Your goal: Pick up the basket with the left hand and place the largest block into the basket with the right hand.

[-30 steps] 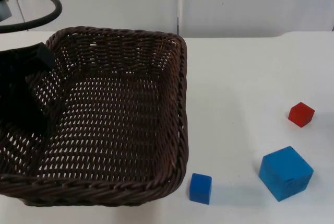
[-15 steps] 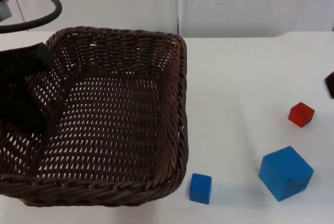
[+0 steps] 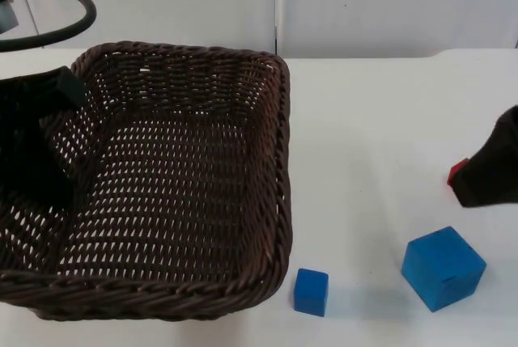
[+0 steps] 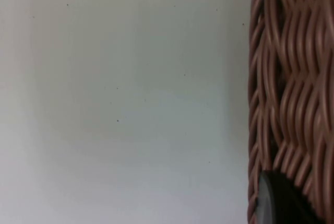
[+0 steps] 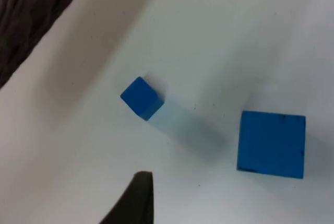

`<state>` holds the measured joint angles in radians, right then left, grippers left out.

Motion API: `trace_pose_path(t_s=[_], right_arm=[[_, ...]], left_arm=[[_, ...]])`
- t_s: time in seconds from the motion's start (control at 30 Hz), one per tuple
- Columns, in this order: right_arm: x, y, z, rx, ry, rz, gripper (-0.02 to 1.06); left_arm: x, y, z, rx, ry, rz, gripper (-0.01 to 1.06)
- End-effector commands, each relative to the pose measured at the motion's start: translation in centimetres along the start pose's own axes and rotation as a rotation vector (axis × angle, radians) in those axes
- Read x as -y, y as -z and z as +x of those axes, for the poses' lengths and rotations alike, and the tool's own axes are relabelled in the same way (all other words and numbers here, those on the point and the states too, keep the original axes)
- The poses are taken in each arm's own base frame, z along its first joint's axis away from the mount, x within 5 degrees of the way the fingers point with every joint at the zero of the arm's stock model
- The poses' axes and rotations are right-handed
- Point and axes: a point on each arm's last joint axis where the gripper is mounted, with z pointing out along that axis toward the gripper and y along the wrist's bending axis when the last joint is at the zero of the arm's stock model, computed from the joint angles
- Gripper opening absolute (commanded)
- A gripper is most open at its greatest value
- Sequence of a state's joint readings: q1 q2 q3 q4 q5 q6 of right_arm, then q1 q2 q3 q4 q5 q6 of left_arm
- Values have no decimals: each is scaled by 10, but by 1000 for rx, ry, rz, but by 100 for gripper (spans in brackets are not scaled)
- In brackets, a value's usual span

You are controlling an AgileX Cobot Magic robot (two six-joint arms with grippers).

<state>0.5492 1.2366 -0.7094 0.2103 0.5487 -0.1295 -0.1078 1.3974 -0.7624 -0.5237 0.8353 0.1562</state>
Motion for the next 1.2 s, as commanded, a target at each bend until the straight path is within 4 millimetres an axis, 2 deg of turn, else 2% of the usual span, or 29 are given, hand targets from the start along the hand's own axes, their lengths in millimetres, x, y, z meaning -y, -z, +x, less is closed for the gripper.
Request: trace_pose_path(t_s=[0.0, 0.3, 0.6, 0.63, 0.9, 1.17], right_arm=[[0, -3, -4, 13, 10, 3, 105], [4, -31, -3, -45, -17, 14, 105], [12, -77, -1, -80, -45, 52, 105], [12, -77, -1, -80, -45, 52, 105], [19, -117, 9, -125, -69, 76, 105], [24, -144, 20, -157, -48, 95, 102]], left_arm=[[2, 3, 0, 15, 16, 17, 0], [2, 3, 0, 15, 15, 16, 0], [2, 3, 0, 15, 15, 16, 0], [2, 3, 0, 15, 15, 16, 0], [2, 3, 0, 17, 15, 15, 0], [2, 3, 0, 21, 15, 14, 0]])
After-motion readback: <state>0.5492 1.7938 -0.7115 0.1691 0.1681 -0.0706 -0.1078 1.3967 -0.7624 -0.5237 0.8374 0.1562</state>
